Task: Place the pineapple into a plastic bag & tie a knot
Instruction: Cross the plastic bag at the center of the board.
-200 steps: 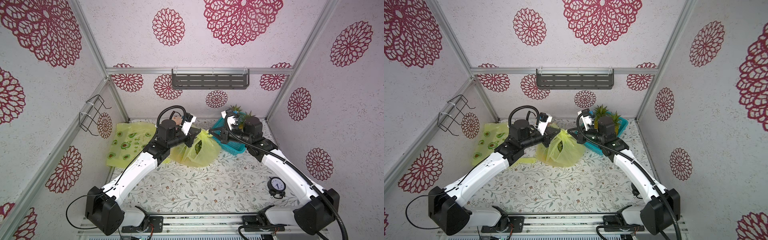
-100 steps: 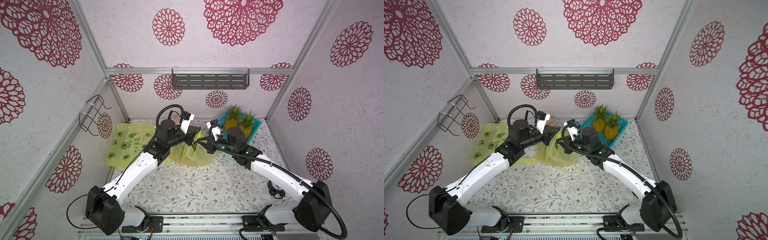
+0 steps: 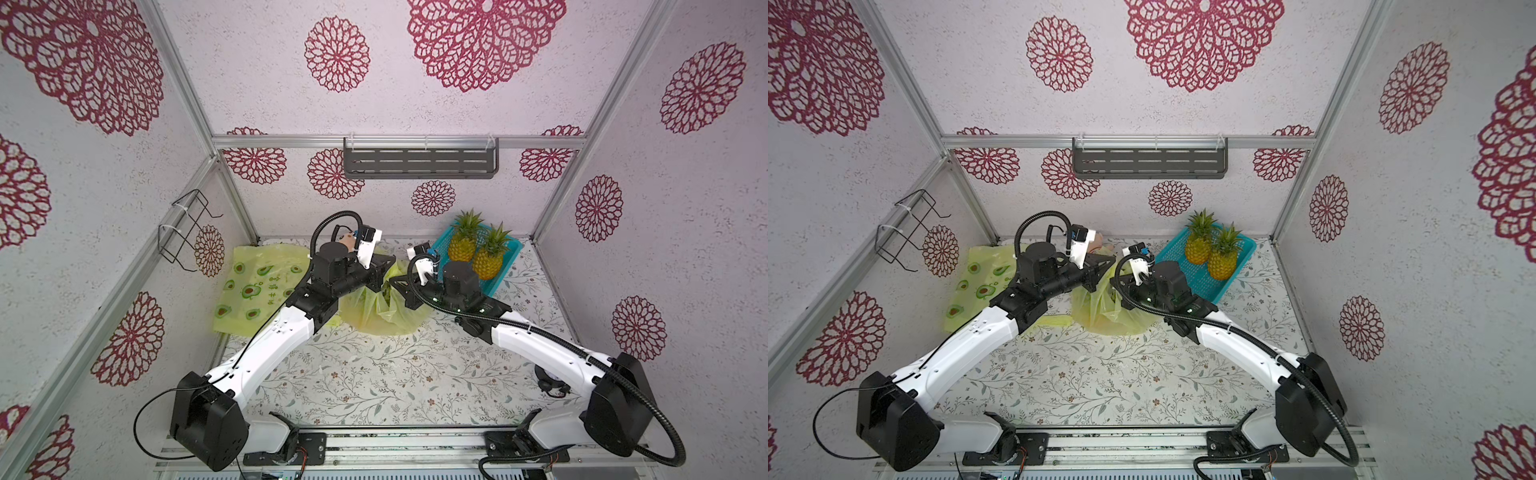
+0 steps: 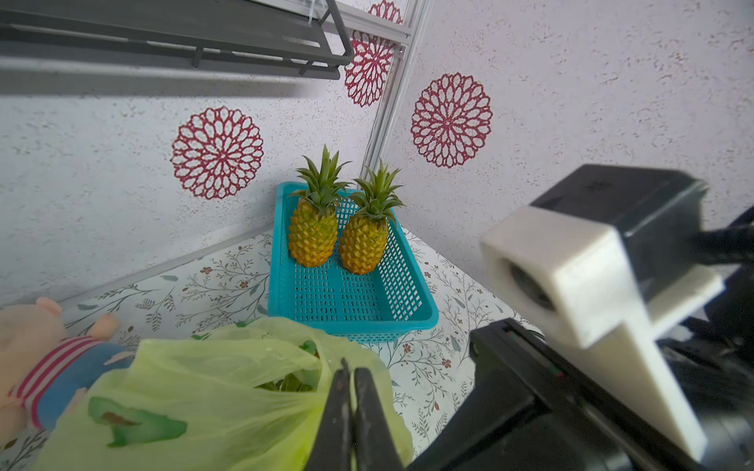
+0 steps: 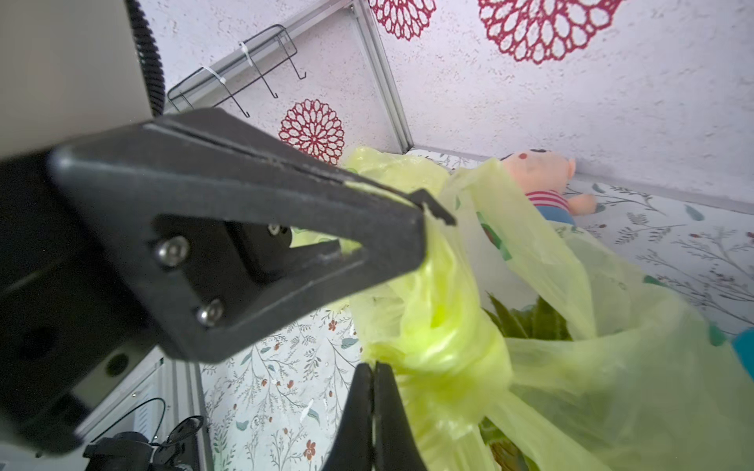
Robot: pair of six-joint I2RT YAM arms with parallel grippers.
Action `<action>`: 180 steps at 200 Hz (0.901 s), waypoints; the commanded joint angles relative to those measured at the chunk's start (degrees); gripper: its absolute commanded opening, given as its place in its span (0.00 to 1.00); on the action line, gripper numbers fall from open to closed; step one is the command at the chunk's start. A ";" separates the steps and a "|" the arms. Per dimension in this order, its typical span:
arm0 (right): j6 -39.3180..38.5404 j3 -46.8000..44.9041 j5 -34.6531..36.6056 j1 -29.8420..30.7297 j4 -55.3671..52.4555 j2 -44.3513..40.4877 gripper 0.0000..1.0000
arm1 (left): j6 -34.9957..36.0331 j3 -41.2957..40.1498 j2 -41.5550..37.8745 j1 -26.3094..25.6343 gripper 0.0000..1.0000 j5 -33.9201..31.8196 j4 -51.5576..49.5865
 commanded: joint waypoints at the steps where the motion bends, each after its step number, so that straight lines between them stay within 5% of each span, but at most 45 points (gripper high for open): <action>1: -2.81 0.58 5.17 -0.10 -5.67 -4.81 0.09 | -1.47 -1.13 -1.80 0.55 0.00 -0.54 -0.49; 82: -7.21 7.31 7.35 -0.16 -22.19 -5.31 0.22 | -1.36 -2.30 -2.17 0.71 0.00 0.18 -0.55; 121: -8.43 10.64 5.81 -0.16 -27.45 -4.16 0.00 | -1.29 -2.44 -2.33 0.89 0.00 0.34 -0.84; 148: -3.64 9.40 0.49 -0.08 -21.72 -4.62 0.00 | -2.25 -2.72 -2.43 0.89 0.00 0.42 -0.19; 180: 8.69 3.38 -5.69 0.31 -2.92 -4.64 0.00 | -4.66 -3.09 -2.56 0.87 0.00 -0.07 1.31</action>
